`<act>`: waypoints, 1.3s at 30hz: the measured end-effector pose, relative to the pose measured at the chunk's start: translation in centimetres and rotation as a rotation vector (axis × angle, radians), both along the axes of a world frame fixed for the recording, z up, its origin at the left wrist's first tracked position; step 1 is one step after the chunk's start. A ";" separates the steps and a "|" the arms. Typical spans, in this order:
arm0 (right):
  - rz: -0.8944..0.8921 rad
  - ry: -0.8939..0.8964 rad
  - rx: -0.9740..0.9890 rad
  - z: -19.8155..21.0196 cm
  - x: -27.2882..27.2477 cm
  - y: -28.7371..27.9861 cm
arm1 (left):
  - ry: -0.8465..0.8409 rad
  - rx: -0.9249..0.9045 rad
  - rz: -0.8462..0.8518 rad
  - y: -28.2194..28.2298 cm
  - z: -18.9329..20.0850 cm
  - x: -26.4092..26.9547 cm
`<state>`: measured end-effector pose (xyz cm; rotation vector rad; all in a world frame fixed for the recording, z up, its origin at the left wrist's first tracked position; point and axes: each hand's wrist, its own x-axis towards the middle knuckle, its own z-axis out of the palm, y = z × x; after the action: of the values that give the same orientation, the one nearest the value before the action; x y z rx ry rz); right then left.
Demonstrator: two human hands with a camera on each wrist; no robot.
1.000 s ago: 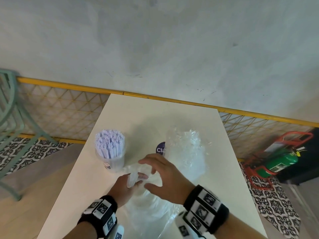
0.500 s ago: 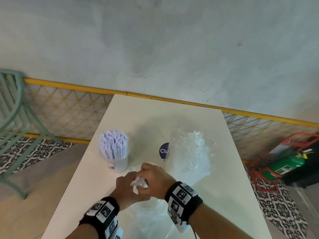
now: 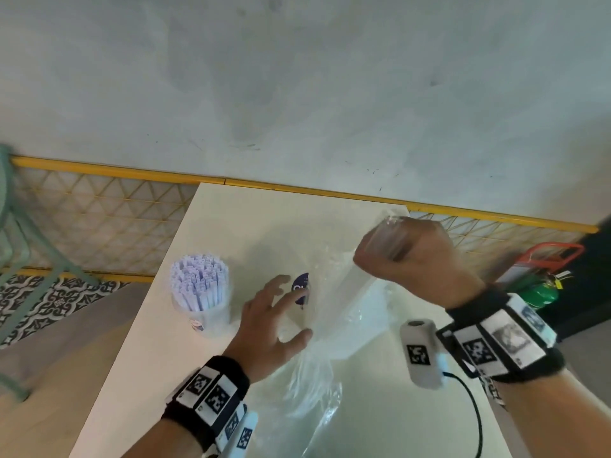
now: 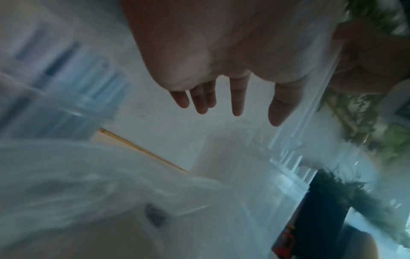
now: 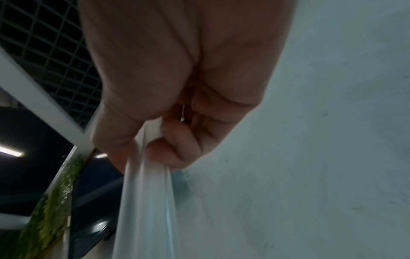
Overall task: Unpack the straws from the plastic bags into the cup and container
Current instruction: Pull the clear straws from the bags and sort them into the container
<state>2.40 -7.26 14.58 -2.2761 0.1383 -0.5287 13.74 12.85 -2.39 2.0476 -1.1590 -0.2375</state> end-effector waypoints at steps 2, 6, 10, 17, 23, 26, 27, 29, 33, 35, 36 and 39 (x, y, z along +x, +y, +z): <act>-0.050 0.007 0.003 0.9 -0.4 -1.3 | 0.118 0.010 -0.070 -1.7 0.5 -0.7; -0.084 0.043 0.031 1.2 -0.7 -2.9 | 0.237 0.009 -0.094 -3.4 0.0 -1.6; -0.005 0.102 0.066 -1.1 0.0 -2.9 | 0.237 -0.049 -0.060 -3.7 -0.5 -1.7; 0.025 0.432 -0.120 -10.2 1.5 -1.7 | 0.270 -0.091 -0.055 -3.7 -0.4 -1.4; 0.071 0.344 -0.108 -8.3 0.8 -1.6 | 0.400 -0.140 -0.002 -3.6 -0.8 -1.3; 0.018 0.246 -0.102 -6.4 0.7 -1.3 | 0.462 -0.150 0.027 -3.7 -0.8 -1.4; 0.012 0.207 -0.127 -6.1 0.8 -0.8 | 0.494 -0.155 0.039 -3.8 -0.8 -1.4; 0.024 0.191 -0.257 -5.9 1.3 0.2 | 0.534 -0.145 0.056 -3.9 -0.9 -1.6; 0.018 0.292 -0.555 -8.4 1.9 2.1 | 0.493 -0.063 0.035 -4.0 -0.9 -1.6; -0.020 0.239 -0.625 -10.2 2.0 2.4 | 0.480 -0.043 0.025 -4.0 -1.0 -1.4; -0.037 0.212 -0.649 -11.0 2.1 2.4 | 0.476 -0.036 0.023 -4.0 -1.0 -1.4; -0.049 0.289 -0.728 -12.7 2.1 2.3 | 0.472 -0.029 0.028 -4.0 -0.9 -1.4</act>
<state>4.46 -5.01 1.90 -3.0634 0.1632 -0.2921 12.36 8.89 -3.33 1.8436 -0.8326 -0.6468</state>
